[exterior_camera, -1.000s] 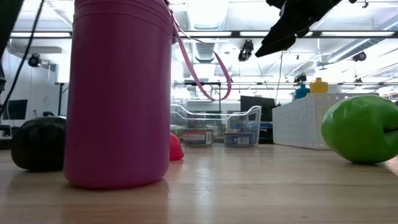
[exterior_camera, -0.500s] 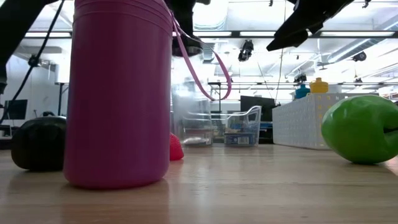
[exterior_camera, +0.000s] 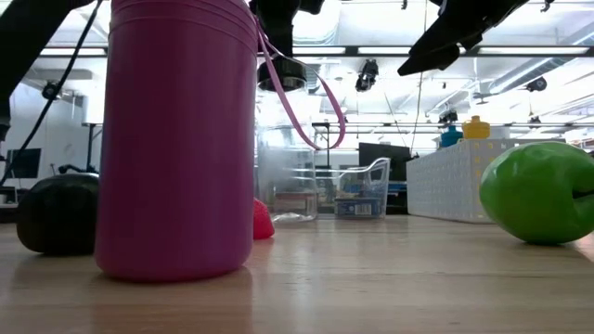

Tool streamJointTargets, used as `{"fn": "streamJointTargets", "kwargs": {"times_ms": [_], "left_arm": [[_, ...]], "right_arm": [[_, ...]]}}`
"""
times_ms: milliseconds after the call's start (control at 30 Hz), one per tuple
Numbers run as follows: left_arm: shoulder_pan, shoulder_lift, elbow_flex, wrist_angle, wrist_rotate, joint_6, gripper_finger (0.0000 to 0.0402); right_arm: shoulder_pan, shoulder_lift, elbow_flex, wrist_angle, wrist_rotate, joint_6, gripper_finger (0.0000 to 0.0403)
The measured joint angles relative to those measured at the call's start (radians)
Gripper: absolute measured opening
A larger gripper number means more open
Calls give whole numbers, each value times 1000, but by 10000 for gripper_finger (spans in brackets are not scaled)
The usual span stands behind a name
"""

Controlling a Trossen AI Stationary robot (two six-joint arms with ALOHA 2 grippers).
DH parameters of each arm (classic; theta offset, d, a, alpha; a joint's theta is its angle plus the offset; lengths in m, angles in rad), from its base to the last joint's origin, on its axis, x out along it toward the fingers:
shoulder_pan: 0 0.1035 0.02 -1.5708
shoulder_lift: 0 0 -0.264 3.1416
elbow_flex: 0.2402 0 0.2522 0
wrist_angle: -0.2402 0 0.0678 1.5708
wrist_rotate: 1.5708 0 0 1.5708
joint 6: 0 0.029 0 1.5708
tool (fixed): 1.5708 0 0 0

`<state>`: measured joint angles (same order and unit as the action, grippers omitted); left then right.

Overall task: Pick & Place Food Item
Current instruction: Put the black water bottle into the white bin

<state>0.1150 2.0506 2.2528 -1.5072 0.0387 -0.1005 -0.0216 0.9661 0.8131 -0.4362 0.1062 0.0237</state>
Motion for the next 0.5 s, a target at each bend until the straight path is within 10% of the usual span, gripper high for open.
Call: {"fn": "streamJointTargets", "kwargs": {"times_ms": [500], "left_arm": [[3, 0, -2, 22, 0, 3, 143]], "right_arm": [[0, 0, 0, 6, 0, -1, 349]]}}
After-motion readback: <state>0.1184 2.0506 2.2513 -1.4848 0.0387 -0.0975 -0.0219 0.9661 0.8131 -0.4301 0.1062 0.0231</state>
